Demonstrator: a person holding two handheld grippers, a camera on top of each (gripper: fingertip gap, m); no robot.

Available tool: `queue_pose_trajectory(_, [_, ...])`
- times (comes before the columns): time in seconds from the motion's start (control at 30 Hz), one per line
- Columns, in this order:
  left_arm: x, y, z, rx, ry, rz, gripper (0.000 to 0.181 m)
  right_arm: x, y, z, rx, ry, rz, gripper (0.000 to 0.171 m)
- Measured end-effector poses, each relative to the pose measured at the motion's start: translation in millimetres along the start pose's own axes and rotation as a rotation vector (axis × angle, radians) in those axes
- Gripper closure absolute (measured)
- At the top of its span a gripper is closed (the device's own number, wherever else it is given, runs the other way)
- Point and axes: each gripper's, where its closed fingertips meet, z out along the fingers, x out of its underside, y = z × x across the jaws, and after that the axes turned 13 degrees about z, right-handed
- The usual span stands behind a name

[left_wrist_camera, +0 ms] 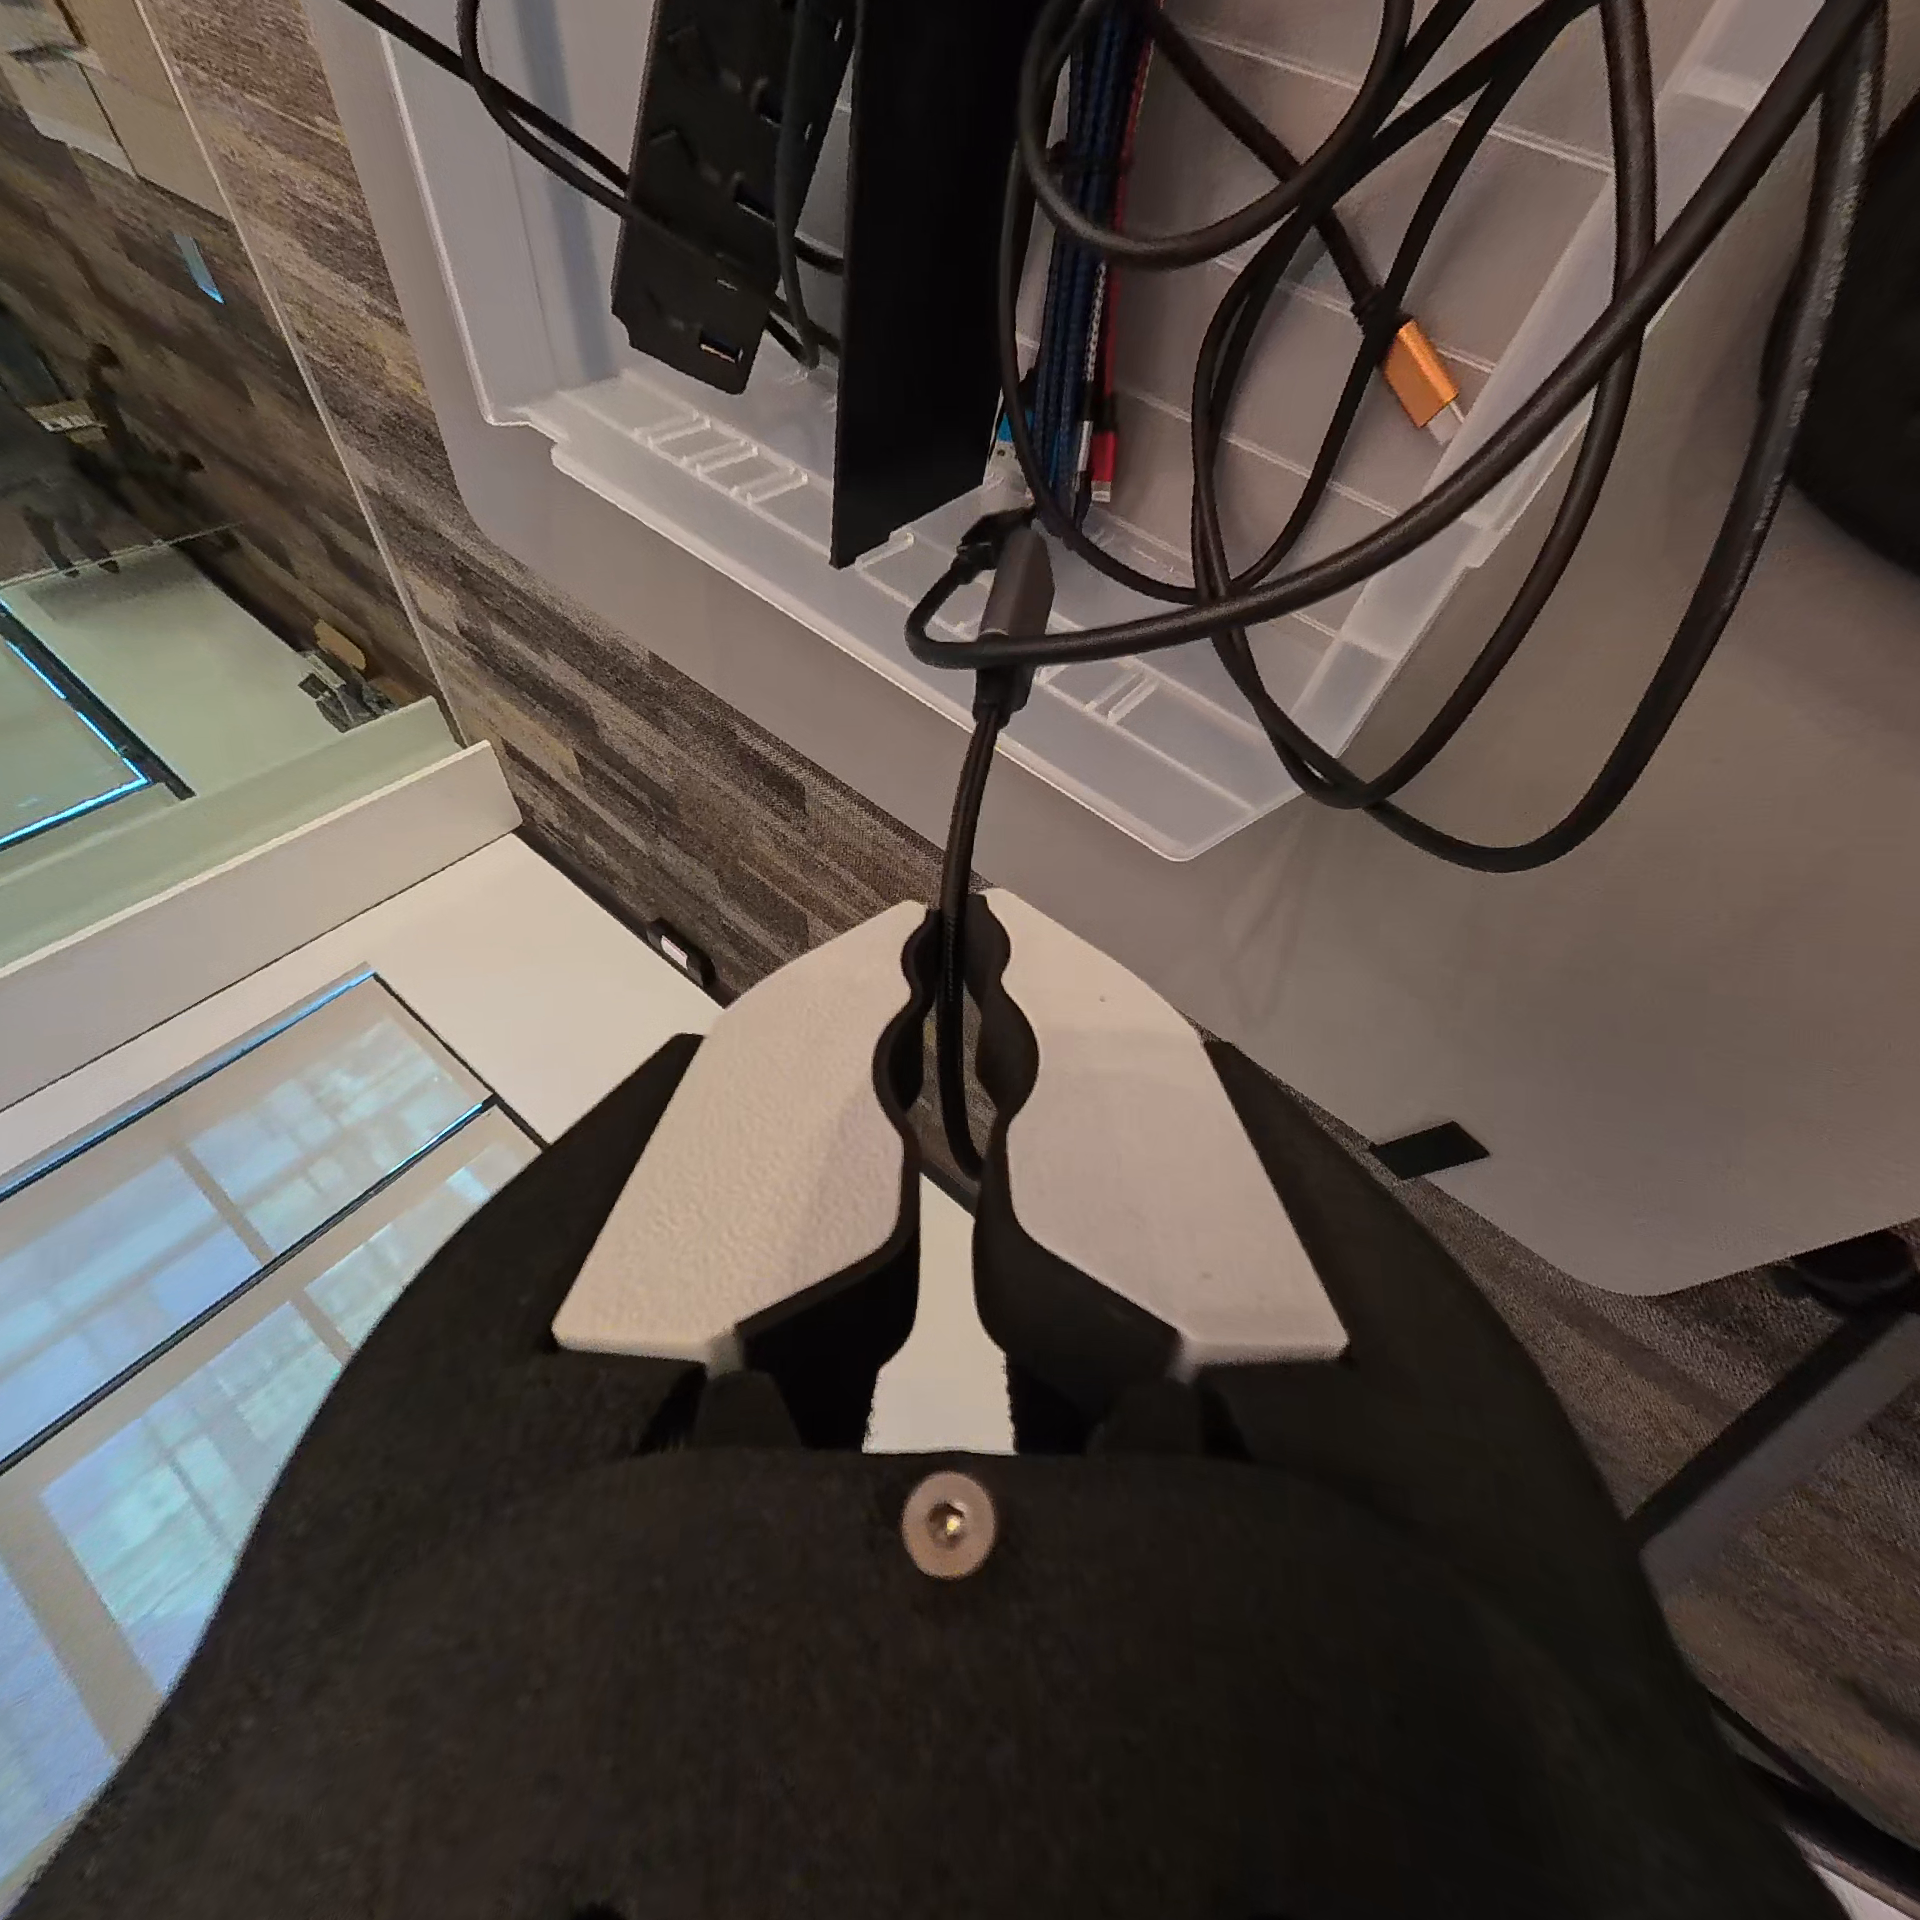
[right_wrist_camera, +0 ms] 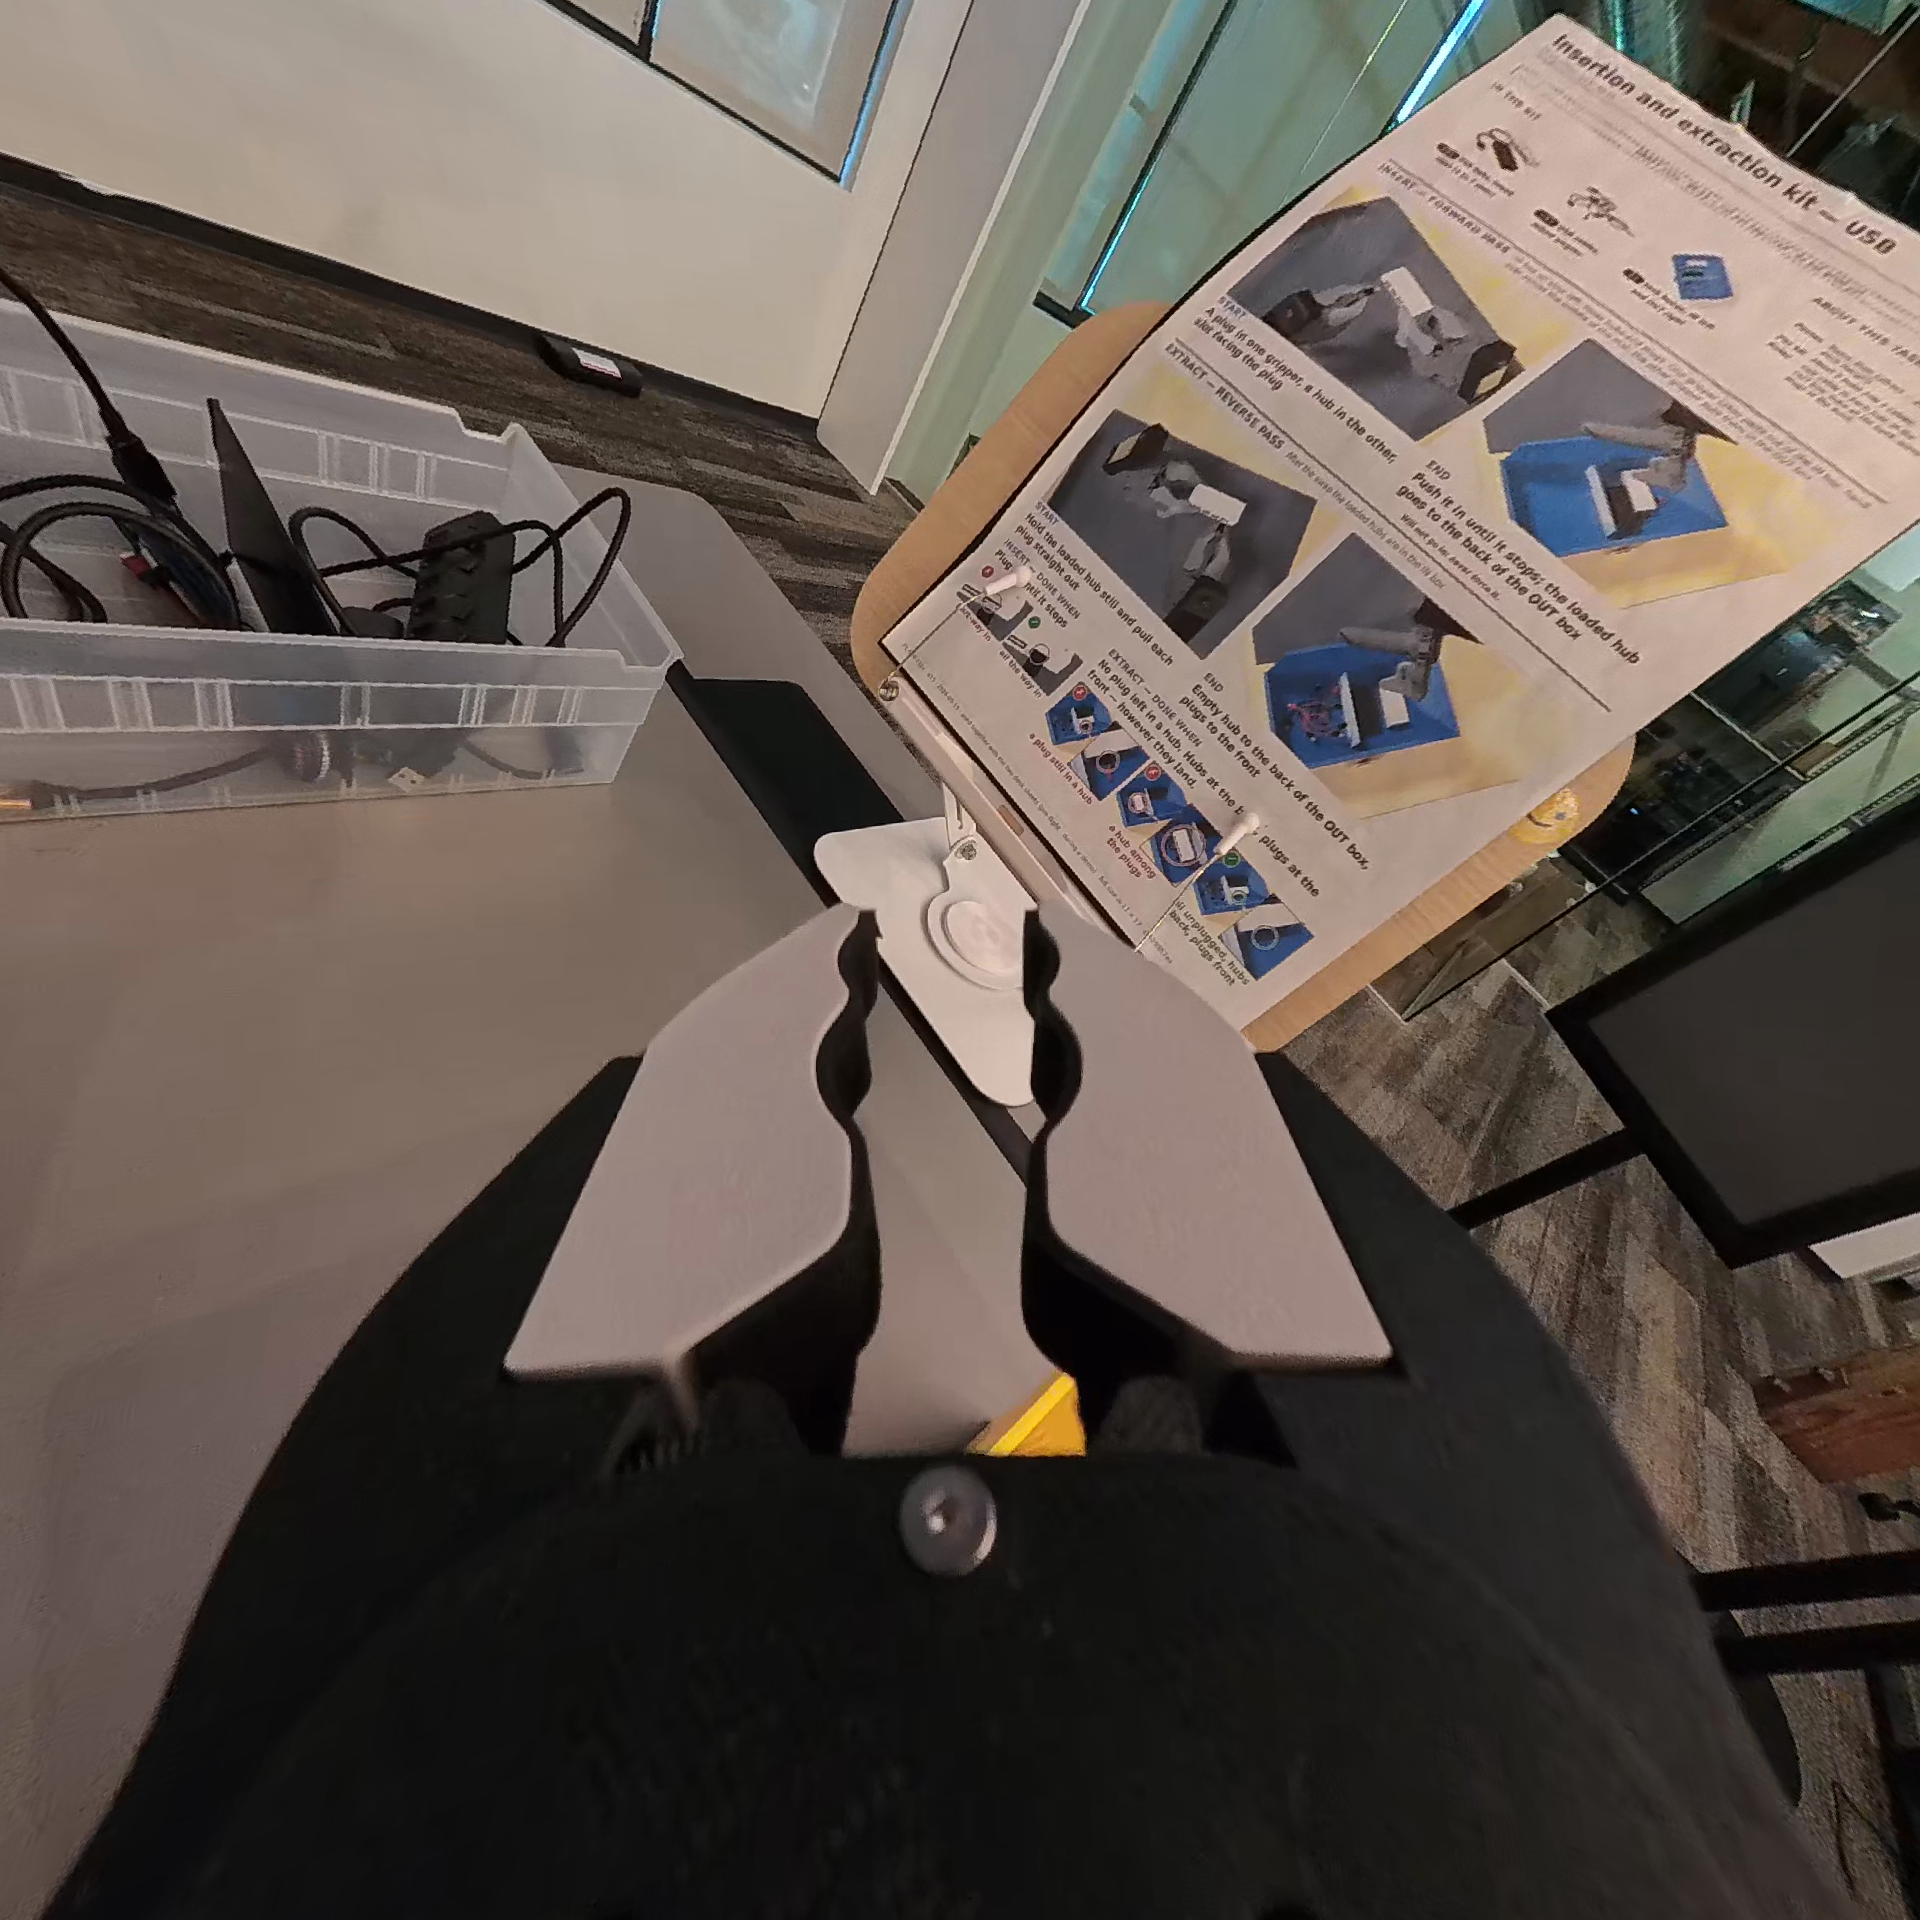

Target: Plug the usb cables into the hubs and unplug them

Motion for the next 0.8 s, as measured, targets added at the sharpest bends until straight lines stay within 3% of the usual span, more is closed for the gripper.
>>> queue_pose_trajectory(0.37, [38.4, -19.7, 12.5, 0.076, 0.182, -0.045, 0.177, 4.5, -7.8, -1.3, 0.008, 0.004, 0.021, 0.144])
queue_pose_trajectory(0.57, [63.0, 6.8, -27.0, -0.027, 0.176, -0.199, 0.176, 4.0, -13.0, -4.3, 0.018, -0.002, 0.032, 0.144])
queue_pose_trajectory(0.67, [22.3, 38.4, -73.7, -0.09, -0.025, -0.307, 0.177, 2.2, -14.8, -6.8, 0.022, -0.006, 0.041, 0.144])
queue_pose_trajectory(0.8, [-109.3, 51.8, -136.5, 0.038, -0.494, -0.282, 0.177, -2.3, -20.7, -17.9, 0.038, -0.018, 0.051, 0.143])
